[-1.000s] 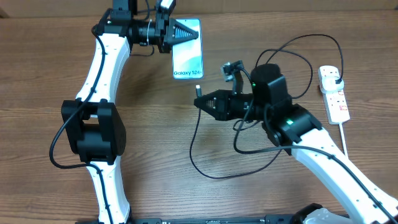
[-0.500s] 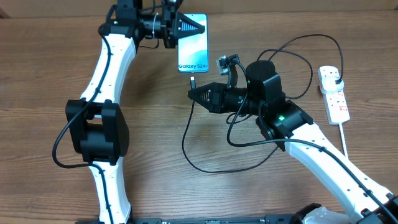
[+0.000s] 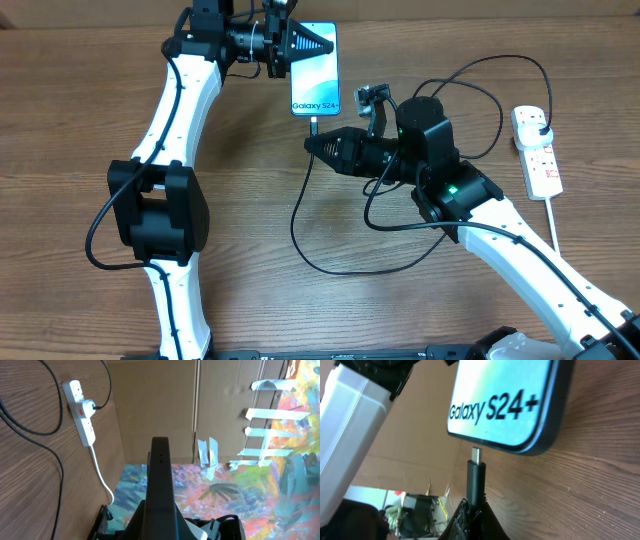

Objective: Plug charger to phone and switch on socket
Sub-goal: 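Push the USB-C plug upward into the phone's bottom port with right gripper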

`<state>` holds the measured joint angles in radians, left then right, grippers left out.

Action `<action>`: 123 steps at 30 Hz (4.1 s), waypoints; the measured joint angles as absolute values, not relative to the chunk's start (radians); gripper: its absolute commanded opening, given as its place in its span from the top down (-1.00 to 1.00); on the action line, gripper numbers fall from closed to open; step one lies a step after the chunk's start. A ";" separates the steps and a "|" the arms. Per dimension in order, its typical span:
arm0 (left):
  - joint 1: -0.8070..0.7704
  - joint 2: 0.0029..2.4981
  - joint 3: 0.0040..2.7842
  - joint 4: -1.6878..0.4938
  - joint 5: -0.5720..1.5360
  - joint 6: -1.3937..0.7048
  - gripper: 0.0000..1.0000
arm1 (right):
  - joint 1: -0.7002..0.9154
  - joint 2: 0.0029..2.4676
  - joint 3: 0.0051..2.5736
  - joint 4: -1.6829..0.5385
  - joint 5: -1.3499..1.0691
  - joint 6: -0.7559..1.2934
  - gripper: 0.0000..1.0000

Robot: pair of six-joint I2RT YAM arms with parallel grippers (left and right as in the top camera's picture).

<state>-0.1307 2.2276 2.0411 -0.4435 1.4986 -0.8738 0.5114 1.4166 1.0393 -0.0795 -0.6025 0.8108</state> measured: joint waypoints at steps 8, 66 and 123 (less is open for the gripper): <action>-0.131 2.228 2.041 -0.421 1.488 -0.877 0.92 | 0.511 1.417 1.039 -0.075 -0.576 0.834 0.93; -0.130 2.228 2.041 -0.421 1.530 -0.839 0.92 | 0.492 1.417 1.039 -0.062 -0.672 0.834 0.93; -0.130 2.228 2.041 -0.422 1.522 -0.890 0.92 | 0.491 1.417 1.039 -0.062 -0.647 0.818 0.93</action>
